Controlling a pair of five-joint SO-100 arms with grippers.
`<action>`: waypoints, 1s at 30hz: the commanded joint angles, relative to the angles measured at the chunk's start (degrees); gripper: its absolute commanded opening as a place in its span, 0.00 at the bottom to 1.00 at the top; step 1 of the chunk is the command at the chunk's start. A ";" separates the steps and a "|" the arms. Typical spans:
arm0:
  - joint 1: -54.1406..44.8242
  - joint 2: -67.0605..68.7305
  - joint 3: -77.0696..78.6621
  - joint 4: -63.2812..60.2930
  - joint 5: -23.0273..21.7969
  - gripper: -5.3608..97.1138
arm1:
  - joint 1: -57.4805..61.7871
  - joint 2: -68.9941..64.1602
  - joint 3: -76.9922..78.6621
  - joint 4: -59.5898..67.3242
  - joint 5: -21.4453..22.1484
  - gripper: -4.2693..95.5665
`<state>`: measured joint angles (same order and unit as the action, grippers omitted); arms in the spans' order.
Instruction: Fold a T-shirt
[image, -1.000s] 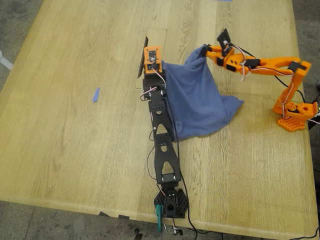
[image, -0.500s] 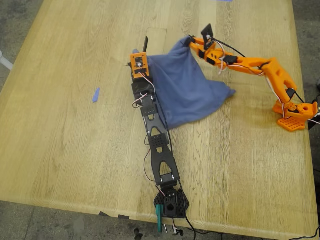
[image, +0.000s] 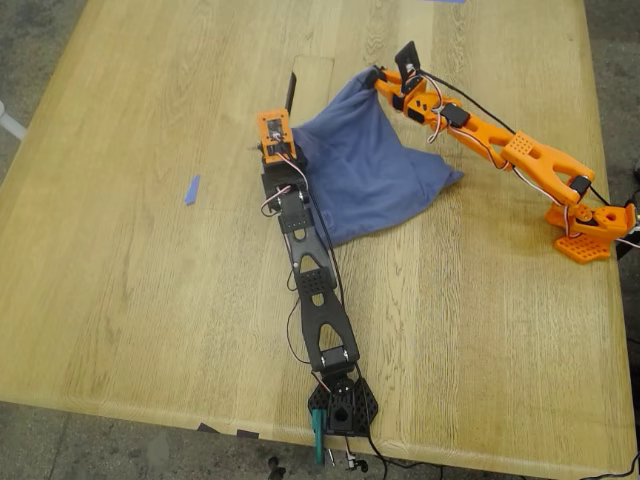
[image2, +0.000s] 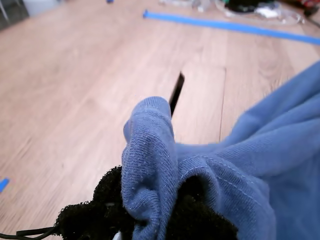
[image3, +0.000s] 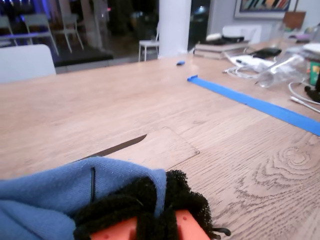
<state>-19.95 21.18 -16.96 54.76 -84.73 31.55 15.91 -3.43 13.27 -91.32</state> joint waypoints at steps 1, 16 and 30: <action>-1.14 17.05 -2.37 8.70 0.26 0.05 | 1.85 9.32 -3.16 8.35 -0.18 0.04; 2.11 30.41 -2.37 35.77 0.09 0.05 | 0.26 25.84 -3.16 50.71 -0.09 0.04; 7.65 38.76 -2.46 53.70 -1.05 0.05 | -2.29 37.18 -3.16 76.82 0.79 0.04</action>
<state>-12.39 47.02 -17.05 105.47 -84.99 29.18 47.90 -3.69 88.24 -90.70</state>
